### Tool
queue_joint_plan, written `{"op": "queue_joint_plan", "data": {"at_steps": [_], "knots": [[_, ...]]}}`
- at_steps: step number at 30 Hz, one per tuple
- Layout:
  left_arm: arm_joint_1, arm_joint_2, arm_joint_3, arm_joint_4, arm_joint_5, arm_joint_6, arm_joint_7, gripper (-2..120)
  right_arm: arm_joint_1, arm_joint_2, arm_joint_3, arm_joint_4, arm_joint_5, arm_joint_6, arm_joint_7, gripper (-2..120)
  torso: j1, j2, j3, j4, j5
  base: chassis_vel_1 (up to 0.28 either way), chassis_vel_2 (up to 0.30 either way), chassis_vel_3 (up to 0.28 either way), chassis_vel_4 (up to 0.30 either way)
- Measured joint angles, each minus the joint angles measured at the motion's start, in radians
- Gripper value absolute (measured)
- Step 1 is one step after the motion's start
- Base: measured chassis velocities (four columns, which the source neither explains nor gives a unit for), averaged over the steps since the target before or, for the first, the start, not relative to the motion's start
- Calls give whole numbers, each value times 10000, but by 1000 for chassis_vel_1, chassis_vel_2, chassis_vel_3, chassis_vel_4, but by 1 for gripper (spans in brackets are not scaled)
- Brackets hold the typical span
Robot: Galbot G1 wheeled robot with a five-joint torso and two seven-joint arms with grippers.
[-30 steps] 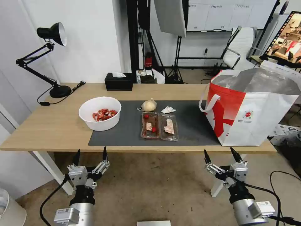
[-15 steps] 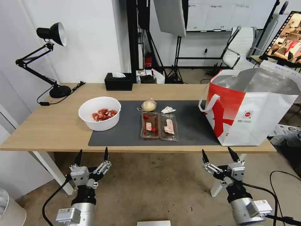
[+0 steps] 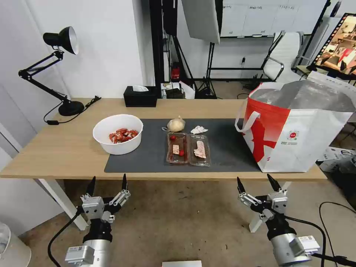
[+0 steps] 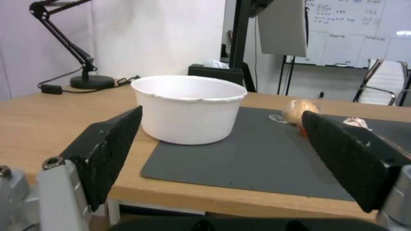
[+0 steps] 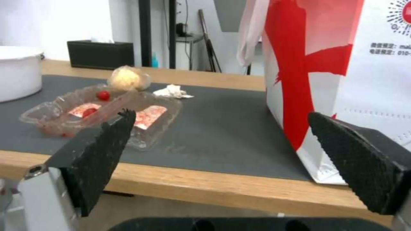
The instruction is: Pick up the trash from the table and place it into the takeout bag.
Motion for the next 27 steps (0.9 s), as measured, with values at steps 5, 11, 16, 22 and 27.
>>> {"op": "queue_joint_plan", "data": {"at_steps": [5,11,16,22,27], "knots": [[-2,-1,11,-17,-26,25,0,100,28,-64,-33,39,246,-157,0,100,0,0,0,0,0,0,0,0,0],[-32,1,0,-55,-166,62,62,100,251,-429,-395,187,1873,-954,228,100,0,0,0,-1,0,0,0,0,0],[-34,9,-58,-74,-291,63,213,100,732,-1273,-1192,399,4756,-1836,1209,100,0,0,0,-1,0,0,0,0,0],[24,12,-135,-229,-301,100,403,100,2202,-2309,-2806,403,9127,-2285,2921,100,1,0,1,0,-1,0,0,0,0],[119,12,-309,-235,-296,154,405,100,3733,-2285,-4023,-116,11131,-2394,4034,100,0,0,1,0,-1,0,0,0,0]]}}
